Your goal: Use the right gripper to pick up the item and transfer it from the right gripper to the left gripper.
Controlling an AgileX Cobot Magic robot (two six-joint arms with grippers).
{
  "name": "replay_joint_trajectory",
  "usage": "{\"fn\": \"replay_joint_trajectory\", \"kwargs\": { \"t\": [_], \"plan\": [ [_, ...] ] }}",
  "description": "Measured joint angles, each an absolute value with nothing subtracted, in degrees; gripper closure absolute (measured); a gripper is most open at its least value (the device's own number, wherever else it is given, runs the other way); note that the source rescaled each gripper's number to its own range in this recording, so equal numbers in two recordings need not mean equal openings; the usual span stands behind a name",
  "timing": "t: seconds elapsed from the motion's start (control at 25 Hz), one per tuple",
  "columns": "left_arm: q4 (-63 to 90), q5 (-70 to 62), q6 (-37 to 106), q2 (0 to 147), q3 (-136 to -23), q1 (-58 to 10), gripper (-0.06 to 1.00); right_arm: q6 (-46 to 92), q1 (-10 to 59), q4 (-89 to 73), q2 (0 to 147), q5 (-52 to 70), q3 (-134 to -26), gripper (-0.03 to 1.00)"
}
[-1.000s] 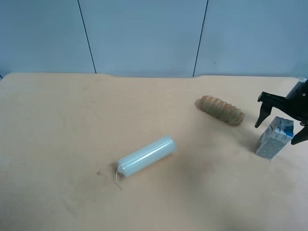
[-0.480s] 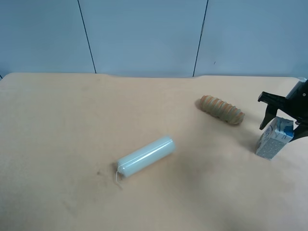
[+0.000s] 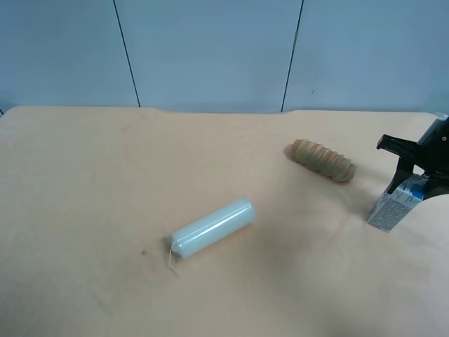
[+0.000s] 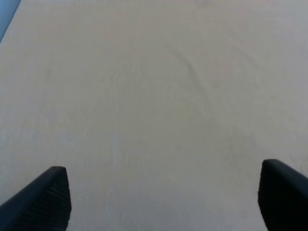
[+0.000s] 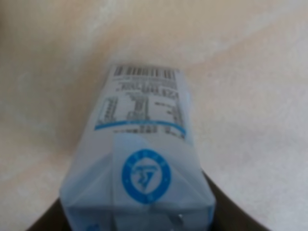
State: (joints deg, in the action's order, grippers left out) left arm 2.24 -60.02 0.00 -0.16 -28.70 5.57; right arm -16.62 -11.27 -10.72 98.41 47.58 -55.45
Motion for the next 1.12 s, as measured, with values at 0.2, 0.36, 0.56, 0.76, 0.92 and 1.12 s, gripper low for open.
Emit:
{"fn": "replay_joint_trajectory", "kwargs": {
  "t": [0.2, 0.36, 0.56, 0.76, 0.92, 1.12],
  "plan": [
    [2.24, -60.02, 0.00, -0.16, -28.70, 5.57, 0.11, -16.62, -11.27, -10.72, 98.41, 47.65, -55.45, 0.96],
    [2.24, -60.02, 0.00, -0.16, -28.70, 5.57, 0.11, -16.14, -11.27, -10.72, 98.41, 47.66, -55.45, 0.96],
    [2.24, -60.02, 0.00, -0.16, -28.70, 5.57, 0.11, -13.85, -11.27, -10.72, 98.41, 47.81, -55.45, 0.96],
    [2.24, -60.02, 0.00, -0.16, -28.70, 5.57, 0.11, -13.62, -11.27, -10.72, 98.41, 47.81, -55.45, 0.96],
    [2.24, -60.02, 0.00, -0.16, -28.70, 5.57, 0.11, -13.57, -11.27, -10.78, 98.41, 47.81, -55.45, 0.96],
    [2.24, -60.02, 0.00, -0.16, -28.70, 5.57, 0.11, -13.57, -11.27, -11.03, 98.41, 47.83, -55.45, 0.96]
  ]
}}
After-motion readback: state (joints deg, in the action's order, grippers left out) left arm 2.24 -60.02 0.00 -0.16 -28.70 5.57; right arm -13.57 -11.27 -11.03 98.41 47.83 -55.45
